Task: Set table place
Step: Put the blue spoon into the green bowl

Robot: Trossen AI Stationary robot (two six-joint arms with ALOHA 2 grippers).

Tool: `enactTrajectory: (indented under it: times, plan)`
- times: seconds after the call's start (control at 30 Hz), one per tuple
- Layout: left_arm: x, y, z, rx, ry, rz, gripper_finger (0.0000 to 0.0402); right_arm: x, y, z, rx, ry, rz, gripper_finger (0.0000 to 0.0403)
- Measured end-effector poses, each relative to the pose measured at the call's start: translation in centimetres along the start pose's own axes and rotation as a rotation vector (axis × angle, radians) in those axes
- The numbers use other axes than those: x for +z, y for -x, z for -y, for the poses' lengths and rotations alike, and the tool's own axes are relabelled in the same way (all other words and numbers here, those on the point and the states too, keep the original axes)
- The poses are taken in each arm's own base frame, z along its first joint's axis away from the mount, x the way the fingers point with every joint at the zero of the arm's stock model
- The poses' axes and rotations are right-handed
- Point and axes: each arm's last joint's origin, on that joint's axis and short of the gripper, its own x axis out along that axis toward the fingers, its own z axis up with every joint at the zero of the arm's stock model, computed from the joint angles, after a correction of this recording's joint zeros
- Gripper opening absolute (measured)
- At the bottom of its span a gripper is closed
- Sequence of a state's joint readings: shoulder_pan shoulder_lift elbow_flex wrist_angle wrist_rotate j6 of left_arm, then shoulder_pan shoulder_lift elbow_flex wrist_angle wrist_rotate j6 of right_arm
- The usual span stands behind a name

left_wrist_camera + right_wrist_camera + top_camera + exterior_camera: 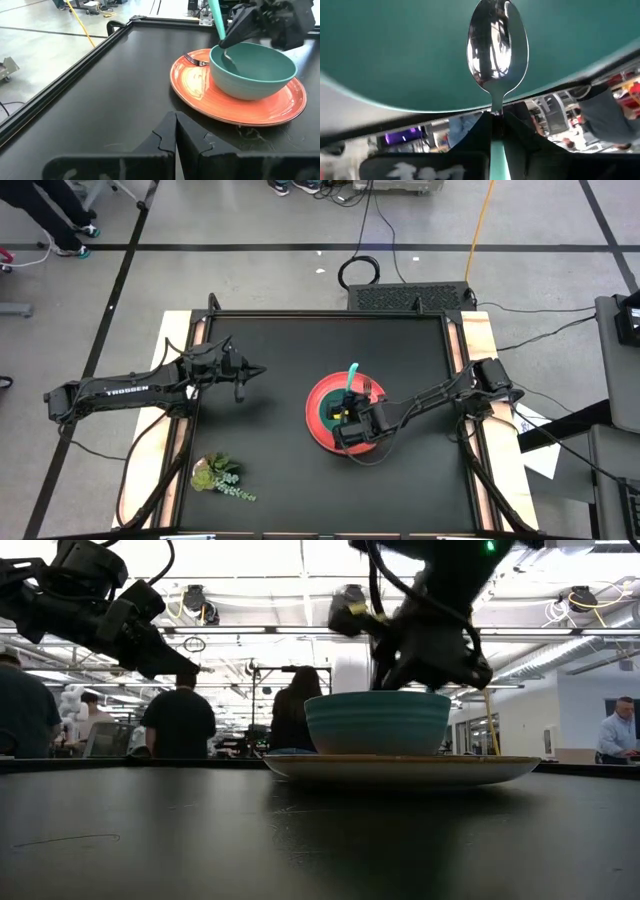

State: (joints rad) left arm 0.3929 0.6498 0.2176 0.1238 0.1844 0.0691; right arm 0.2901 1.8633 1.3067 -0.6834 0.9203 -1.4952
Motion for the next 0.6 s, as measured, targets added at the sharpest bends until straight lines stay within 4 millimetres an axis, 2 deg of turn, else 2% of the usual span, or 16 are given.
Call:
enactTrajectory:
  times: [0.23,0.6]
  plan:
    - [0.0,0.0,0.02,-0.002,0.0,0.0,0.0015,0.41,-0.3,-0.22,-0.026,-0.01,-0.046,0.0015]
    - [0.01,0.0,0.02,-0.002,0.0,0.0,0.0015,0.64,0.0,0.53,-0.083,0.002,-0.039,0.0015]
